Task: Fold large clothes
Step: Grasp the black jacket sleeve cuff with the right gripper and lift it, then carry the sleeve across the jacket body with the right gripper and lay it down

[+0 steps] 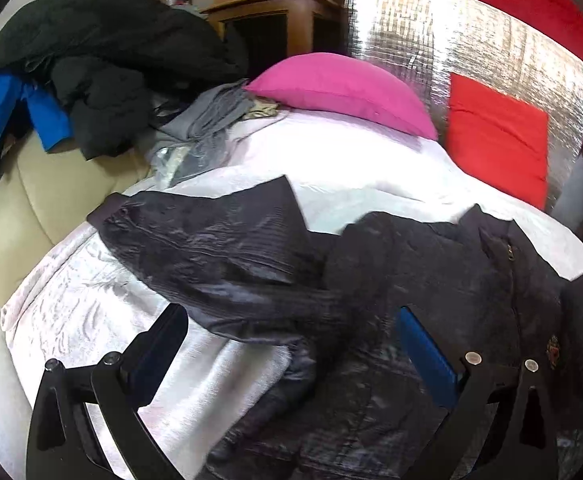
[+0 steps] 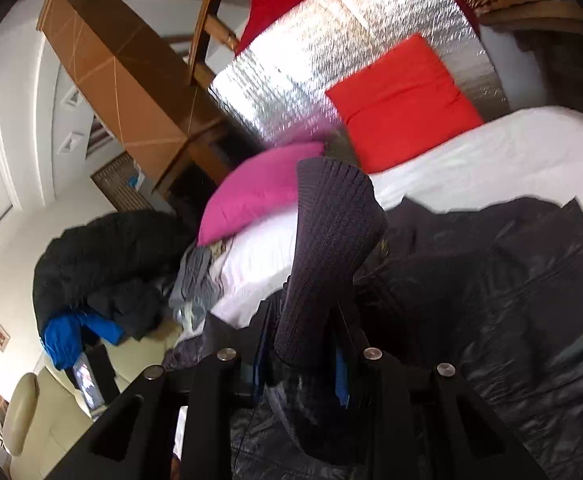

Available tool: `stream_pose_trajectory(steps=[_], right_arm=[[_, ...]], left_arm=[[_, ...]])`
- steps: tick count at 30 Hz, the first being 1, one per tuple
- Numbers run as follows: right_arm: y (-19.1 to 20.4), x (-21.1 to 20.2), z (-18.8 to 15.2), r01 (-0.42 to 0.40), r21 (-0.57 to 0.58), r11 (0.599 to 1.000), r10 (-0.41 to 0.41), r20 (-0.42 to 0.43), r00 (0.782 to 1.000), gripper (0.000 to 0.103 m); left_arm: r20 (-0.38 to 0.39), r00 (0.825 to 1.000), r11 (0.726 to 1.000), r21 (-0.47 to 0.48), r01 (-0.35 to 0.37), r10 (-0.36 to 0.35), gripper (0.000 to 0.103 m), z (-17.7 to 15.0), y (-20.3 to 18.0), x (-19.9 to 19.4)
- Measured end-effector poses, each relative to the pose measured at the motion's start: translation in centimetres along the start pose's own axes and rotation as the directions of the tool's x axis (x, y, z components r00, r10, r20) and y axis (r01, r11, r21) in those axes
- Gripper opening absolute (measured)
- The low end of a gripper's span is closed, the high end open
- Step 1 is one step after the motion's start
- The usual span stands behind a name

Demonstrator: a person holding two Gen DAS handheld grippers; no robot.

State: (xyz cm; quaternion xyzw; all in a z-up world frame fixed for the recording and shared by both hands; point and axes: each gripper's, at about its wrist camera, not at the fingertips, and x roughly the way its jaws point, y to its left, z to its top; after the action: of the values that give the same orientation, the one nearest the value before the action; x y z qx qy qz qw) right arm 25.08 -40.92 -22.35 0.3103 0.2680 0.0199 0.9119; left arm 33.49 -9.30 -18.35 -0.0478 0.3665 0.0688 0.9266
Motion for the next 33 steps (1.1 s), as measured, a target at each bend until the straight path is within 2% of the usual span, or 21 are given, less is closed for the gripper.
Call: stream_pose_trajectory(steps=[4, 6, 10, 13, 16, 17, 18, 19, 20, 21, 27, 30, 33], right_arm=[[1.0, 1.1, -1.9, 0.001, 0.012, 1.000, -0.001, -0.016, 1.000, 0.028], [1.8, 2.4, -1.8, 0.016, 0.004, 1.000, -0.016, -0.040, 0.999, 0.028], [4.0, 5.0, -2.1, 0.026, -0.026, 0.999, -0.028, -0.088, 0.996, 0.028], [5.0, 6.2, -2.4, 0.018, -0.011, 1.000, -0.019, -0.111, 0.994, 0.028], [5.4, 7.0, -2.7, -0.015, 0.046, 0.999, 0.021, -0.145, 0.989, 0.030], [5.7, 7.3, -2.9, -0.020, 0.056, 0.998, 0.028, -0.154, 0.988, 0.032], [5.9, 7.3, -2.9, -0.018, 0.062, 0.998, 0.028, -0.162, 0.986, 0.046], [5.9, 7.1, -2.8, -0.021, 0.073, 0.997, 0.034, -0.170, 0.985, 0.072], [5.7, 6.7, -2.7, -0.027, 0.085, 0.996, 0.041, -0.167, 0.985, 0.080], [5.3, 6.0, -2.6, -0.039, 0.106, 0.994, 0.055, -0.146, 0.988, 0.084], [1.8, 1.8, -0.8, 0.039, 0.109, 0.993, -0.031, -0.080, 0.996, 0.084], [-1.4, -0.6, -0.1, 0.105, 0.123, 0.987, -0.100, -0.054, 0.994, 0.084], [-5.5, -3.0, 0.2, 0.160, 0.181, 0.970, -0.159, -0.023, 0.987, 0.084]], left_arm=[[-0.011, 1.000, 0.999, -0.036, -0.019, 0.018, 0.103, 0.4, 1.7, 0.1], [-0.015, 0.999, 0.998, -0.050, -0.031, 0.030, 0.103, 0.5, 2.5, 0.2], [-0.024, 0.996, 0.995, -0.050, -0.090, 0.089, 0.103, 0.6, 4.2, 0.4], [-0.035, 0.993, 0.992, -0.046, -0.115, 0.114, 0.103, 0.6, 5.3, 0.5], [-0.049, 0.993, 0.992, -0.061, -0.107, 0.104, 0.103, 0.7, 6.5, 0.7], [-0.053, 0.993, 0.992, -0.064, -0.107, 0.103, 0.103, 0.7, 6.7, 0.8], [-0.060, 0.993, 0.992, -0.069, -0.105, 0.101, 0.103, 0.7, 7.0, 1.0], [-0.067, 0.993, 0.992, -0.074, -0.100, 0.095, 0.103, 0.6, 7.0, 1.0], [-0.078, 0.994, 0.993, -0.084, -0.083, 0.077, 0.103, 0.6, 7.0, 1.2], [-0.089, 0.994, 0.994, -0.092, -0.064, 0.056, 0.103, 0.6, 6.9, 1.2], [-0.076, 0.997, 0.996, -0.086, 0.021, -0.027, 0.103, 0.5, 5.0, 0.6], [-0.063, 0.996, 0.997, -0.060, 0.057, -0.061, 0.103, 0.4, 3.5, 0.2], [-0.094, 0.990, 0.995, -0.015, 0.102, -0.103, 0.103, 0.1, 1.9, 0.5]])
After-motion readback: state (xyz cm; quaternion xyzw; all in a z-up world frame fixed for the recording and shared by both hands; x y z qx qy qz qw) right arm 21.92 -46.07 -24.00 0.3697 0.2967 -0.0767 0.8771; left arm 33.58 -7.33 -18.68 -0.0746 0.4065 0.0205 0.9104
